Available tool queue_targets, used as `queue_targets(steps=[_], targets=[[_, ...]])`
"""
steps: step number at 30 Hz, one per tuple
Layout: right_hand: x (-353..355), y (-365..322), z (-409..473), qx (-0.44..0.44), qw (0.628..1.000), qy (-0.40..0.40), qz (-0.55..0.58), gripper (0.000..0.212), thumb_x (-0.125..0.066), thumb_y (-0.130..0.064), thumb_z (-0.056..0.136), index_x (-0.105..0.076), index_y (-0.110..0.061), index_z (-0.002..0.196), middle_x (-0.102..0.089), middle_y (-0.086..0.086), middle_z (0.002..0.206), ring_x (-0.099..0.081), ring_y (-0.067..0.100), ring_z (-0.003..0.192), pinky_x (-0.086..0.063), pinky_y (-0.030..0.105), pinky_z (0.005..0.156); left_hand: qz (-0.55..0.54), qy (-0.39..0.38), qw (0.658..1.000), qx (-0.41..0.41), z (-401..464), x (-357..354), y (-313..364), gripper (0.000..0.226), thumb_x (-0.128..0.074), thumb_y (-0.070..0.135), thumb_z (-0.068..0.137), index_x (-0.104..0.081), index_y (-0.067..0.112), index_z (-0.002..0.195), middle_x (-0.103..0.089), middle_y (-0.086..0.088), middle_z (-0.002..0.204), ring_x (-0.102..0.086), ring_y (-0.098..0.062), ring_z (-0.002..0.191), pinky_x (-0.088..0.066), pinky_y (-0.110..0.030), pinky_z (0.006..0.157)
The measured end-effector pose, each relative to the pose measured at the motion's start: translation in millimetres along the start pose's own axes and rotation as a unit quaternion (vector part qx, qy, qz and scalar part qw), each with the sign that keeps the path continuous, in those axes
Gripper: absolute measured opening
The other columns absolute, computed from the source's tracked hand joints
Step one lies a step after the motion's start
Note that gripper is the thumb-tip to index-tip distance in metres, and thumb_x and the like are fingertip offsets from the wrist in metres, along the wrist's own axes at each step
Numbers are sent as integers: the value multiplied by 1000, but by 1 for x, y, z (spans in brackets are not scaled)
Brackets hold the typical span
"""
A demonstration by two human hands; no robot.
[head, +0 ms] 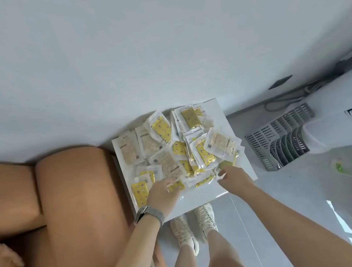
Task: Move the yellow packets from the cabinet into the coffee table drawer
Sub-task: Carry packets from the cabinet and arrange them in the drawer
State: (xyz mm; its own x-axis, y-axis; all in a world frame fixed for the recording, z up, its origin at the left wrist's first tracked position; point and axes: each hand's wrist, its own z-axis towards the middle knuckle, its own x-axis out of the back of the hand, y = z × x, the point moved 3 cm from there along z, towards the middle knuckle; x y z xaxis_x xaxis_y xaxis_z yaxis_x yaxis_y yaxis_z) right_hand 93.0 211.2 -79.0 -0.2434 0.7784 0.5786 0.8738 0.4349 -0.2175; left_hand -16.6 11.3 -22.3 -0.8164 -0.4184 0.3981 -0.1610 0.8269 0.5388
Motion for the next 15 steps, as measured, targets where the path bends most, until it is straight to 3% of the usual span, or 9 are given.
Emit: queue_targets(steps=[2, 5, 7, 9, 12, 15], targets=[[-1, 1, 24, 5, 998, 60, 31, 27, -60, -26, 90, -58, -25, 117, -64, -6, 107, -62, 19, 96, -50, 30, 75, -19, -2, 1000, 2, 21, -12, -1, 33, -53, 20, 95, -59, 18, 127, -56, 1, 135, -53, -15, 120, -40, -24, 97], [7, 1, 55, 19, 989, 128, 71, 34, -58, -9, 86, -59, -21, 118, -63, -5, 109, -58, 20, 104, -49, 32, 78, -34, -20, 999, -3, 41, -31, -6, 28, -53, 19, 96, -61, 21, 122, -58, 4, 130, -53, -9, 110, -38, -18, 87], [14, 3, 75, 60, 983, 167, 51, 42, -64, -5, 84, -59, -21, 122, -59, -3, 120, -49, 22, 118, -44, 33, 92, -42, -23, 999, 0, 50, -40, -12, 28, -52, 17, 96, -61, 21, 122, -58, 6, 127, -53, -5, 104, -38, -12, 77], [21, 4, 92, 81, 976, 202, -19, 55, -69, -13, 86, -49, -22, 136, -51, 1, 137, -37, 24, 132, -34, 37, 107, -46, -16, 999, 8, 58, -46, -15, 28, -51, 16, 96, -61, 21, 122, -59, 6, 125, -53, -5, 101, -37, -7, 69], [29, 4, 112, 48, 981, 178, -56, 76, -72, -31, 86, -30, -21, 149, -38, 1, 149, -26, 27, 140, -26, 43, 112, -54, -13, 998, 16, 65, -51, -15, 28, -50, 15, 96, -62, 20, 120, -59, 7, 122, -53, -6, 102, -39, -16, 78], [29, 5, 128, 61, 986, 140, -70, 74, -70, -41, 86, -33, -19, 147, -41, 0, 146, -31, 27, 136, -27, 41, 109, -67, -12, 997, 20, 70, -56, -10, 25, -49, 14, 96, -63, 23, 114, -58, 10, 117, -53, -5, 102, -41, -20, 85]])
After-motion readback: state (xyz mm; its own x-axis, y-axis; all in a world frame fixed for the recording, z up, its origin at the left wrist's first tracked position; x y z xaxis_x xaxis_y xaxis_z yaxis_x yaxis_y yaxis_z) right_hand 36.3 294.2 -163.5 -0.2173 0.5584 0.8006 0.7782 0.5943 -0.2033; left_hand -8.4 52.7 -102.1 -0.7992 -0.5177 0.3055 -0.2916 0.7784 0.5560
